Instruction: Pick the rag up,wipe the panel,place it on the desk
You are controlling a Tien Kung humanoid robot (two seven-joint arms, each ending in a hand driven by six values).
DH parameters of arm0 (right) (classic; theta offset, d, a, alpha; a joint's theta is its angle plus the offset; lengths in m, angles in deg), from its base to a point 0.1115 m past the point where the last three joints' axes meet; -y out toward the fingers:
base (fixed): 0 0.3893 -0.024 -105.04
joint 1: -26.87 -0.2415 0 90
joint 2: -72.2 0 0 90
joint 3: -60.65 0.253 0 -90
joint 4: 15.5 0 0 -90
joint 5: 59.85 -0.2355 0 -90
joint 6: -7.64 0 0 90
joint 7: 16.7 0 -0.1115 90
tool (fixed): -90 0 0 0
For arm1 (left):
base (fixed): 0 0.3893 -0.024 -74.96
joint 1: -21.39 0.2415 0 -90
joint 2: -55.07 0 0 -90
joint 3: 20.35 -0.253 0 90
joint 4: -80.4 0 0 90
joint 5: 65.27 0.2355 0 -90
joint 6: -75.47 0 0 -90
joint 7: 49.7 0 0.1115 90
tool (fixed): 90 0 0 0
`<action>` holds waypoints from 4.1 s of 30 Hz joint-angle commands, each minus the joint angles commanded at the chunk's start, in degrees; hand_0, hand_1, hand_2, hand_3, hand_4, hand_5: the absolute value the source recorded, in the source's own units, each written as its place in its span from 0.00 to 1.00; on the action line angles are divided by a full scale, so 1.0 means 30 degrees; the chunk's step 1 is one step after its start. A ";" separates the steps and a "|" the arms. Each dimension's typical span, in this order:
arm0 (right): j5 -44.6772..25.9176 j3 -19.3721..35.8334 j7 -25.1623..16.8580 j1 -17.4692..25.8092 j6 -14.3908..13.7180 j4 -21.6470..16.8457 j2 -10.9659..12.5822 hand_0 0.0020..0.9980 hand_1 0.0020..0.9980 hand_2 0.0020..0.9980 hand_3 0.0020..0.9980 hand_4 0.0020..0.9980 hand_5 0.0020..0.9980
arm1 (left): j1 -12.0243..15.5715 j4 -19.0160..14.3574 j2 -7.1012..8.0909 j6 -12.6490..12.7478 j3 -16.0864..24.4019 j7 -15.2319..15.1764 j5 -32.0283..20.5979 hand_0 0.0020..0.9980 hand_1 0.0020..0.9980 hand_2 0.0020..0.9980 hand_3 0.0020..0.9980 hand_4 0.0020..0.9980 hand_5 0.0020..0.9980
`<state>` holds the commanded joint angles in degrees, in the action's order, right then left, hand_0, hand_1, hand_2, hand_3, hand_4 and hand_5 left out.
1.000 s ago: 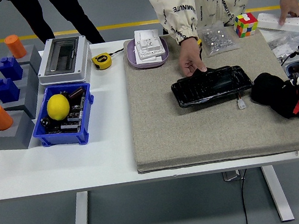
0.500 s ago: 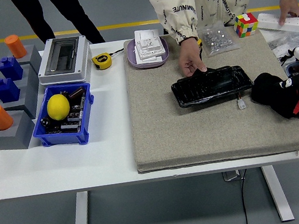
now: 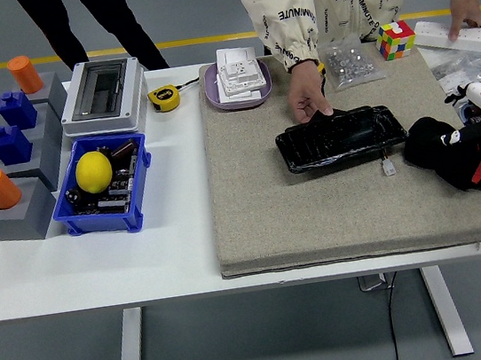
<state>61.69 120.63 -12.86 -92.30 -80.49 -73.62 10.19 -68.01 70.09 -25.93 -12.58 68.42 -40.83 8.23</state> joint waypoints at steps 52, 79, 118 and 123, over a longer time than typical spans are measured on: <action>0.0349 0.1551 -0.0752 0.0786 -0.1214 0.2159 -0.2096 0.78 0.72 0.80 0.78 1.00 0.68 | -0.0099 0.0000 0.0017 -0.0024 -0.0305 -0.0040 -0.0199 0.64 0.69 0.72 0.56 0.59 0.47; 0.0457 0.1405 -0.1482 0.0740 -0.3579 0.3457 -0.2854 0.64 0.63 0.71 0.70 1.00 0.58 | -0.0154 0.0000 -0.0098 -0.0007 -0.0279 -0.0025 -0.0296 0.64 0.69 0.72 0.57 0.59 0.47; 0.0810 0.1536 -0.1869 0.1036 -0.5612 0.4254 -0.3372 0.25 0.41 0.48 0.47 1.00 0.26 | -0.0152 0.0000 -0.0096 -0.0008 -0.0441 -0.0026 -0.0416 0.64 0.69 0.72 0.56 0.59 0.47; 0.0981 0.1514 -0.1825 0.1059 -0.5672 0.4267 -0.3374 0.25 0.41 0.48 0.47 1.00 0.26 | -0.0146 0.0000 -0.0071 -0.0013 -0.0493 -0.0037 -0.0439 0.64 0.69 0.72 0.56 0.59 0.47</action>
<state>64.63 125.18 -18.34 -89.12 -97.51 -60.82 0.06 -68.45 70.09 -26.14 -12.62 66.94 -40.94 6.91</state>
